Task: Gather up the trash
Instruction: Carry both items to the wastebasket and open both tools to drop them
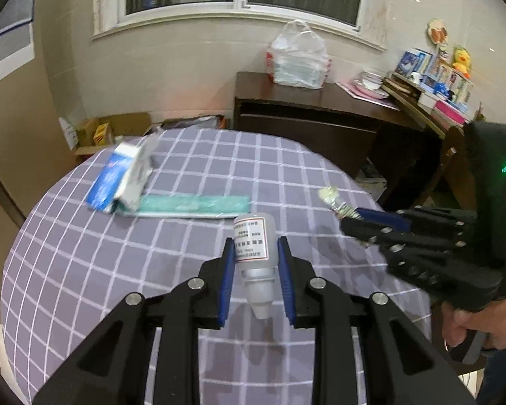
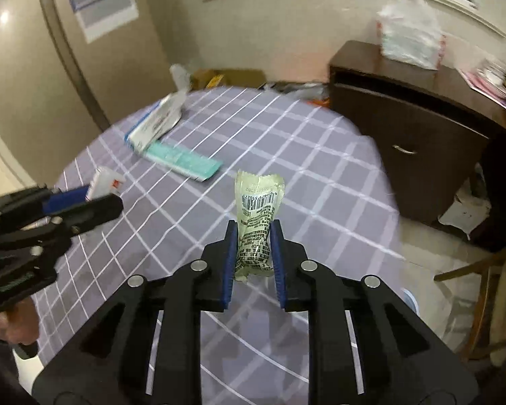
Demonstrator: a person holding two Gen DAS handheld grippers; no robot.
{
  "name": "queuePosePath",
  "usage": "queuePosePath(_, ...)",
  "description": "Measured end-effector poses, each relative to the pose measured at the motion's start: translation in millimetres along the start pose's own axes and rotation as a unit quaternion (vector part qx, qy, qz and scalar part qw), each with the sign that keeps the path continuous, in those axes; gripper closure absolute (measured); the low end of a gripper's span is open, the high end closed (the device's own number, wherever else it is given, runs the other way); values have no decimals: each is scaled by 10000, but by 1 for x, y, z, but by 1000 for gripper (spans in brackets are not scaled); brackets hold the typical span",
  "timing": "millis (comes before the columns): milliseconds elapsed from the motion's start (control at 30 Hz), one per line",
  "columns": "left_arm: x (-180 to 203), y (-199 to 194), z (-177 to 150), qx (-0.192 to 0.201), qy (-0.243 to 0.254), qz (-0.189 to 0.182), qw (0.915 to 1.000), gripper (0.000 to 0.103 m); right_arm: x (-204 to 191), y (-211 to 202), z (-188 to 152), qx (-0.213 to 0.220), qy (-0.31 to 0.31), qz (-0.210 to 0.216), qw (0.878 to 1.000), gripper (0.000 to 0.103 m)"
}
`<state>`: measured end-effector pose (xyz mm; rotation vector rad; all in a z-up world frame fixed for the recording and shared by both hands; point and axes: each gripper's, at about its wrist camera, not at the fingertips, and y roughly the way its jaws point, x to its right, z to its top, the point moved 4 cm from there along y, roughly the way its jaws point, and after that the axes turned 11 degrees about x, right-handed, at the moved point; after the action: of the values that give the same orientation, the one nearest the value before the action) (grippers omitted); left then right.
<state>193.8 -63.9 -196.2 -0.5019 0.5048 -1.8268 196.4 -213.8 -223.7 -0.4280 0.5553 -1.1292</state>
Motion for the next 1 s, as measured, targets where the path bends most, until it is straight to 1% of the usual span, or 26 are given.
queuePosePath(200,40,5,14,68,166,-269,9995,79,44,-45,15,462,417,-237,9978,83)
queuePosePath(267,61,9,18,76,307,-408,9987,79,63,-61,18,611,564,-406,9957,83)
queuePosePath(333,82,12,22,93,428,-553,9975,79,79,-74,19,716,685,-546,9936,83)
queuePosePath(500,124,24,31,72,552,-857,9948,79,124,-105,15,929,1008,-892,9865,83)
queuePosePath(667,169,37,32,6,856,-1179,9893,79,167,-128,3,989,1345,-1238,9782,83)
queuePosePath(767,193,49,28,-116,1005,-1349,9857,79,192,-132,-11,925,1593,-1420,9726,83)
queuePosePath(867,216,64,22,-278,1128,-1521,9815,79,212,-132,-27,814,1826,-1503,9682,83)
queuePosePath(1000,238,82,13,-496,1245,-1647,9772,79,231,-126,-45,663,2051,-1543,9642,83)
